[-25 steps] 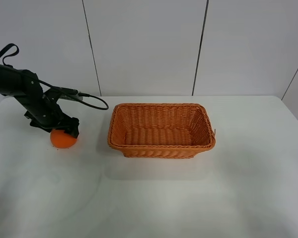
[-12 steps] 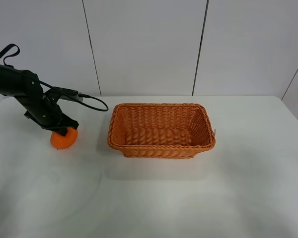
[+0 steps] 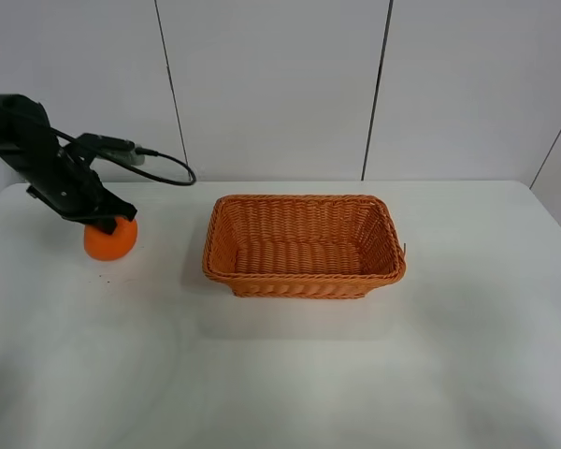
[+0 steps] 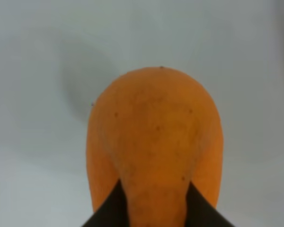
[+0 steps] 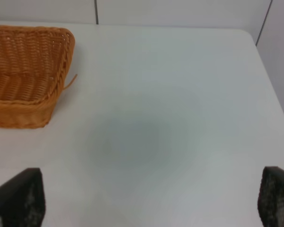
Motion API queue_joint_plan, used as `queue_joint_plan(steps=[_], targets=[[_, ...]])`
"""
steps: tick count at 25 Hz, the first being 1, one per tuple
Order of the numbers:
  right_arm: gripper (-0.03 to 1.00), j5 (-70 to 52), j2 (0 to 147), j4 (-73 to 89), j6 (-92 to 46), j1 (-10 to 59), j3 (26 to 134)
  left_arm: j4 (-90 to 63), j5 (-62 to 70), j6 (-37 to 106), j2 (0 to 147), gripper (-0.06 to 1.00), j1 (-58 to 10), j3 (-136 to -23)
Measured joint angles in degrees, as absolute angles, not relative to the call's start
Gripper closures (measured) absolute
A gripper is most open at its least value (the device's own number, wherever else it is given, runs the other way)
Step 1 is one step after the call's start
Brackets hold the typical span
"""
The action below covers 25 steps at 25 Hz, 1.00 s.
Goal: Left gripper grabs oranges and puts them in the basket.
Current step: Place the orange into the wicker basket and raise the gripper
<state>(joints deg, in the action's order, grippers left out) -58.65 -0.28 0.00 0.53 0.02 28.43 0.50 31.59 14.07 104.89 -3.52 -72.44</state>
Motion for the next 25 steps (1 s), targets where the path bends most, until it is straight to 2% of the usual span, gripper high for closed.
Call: queue_joint_plan(steps=[7, 12, 18, 25], targets=[[0.27, -58.6, -0.3, 0.0, 0.5, 0.0, 28.4, -3.2, 39.2, 14.2, 91.0, 0.73, -4.6, -72.4], [0.27, -58.6, -0.3, 0.0, 0.5, 0.0, 28.4, -5.3, 40.5, 15.1, 87.3, 0.73, -11.3, -72.7], [0.27, -58.6, -0.3, 0.0, 0.5, 0.0, 28.4, -7.8, 40.5, 15.1, 94.4, 0.73, -21.3, -78.1], [0.27, -58.6, -0.3, 0.0, 0.5, 0.0, 28.4, -10.6, 40.5, 15.1, 108.8, 0.73, -29.5, -91.5]])
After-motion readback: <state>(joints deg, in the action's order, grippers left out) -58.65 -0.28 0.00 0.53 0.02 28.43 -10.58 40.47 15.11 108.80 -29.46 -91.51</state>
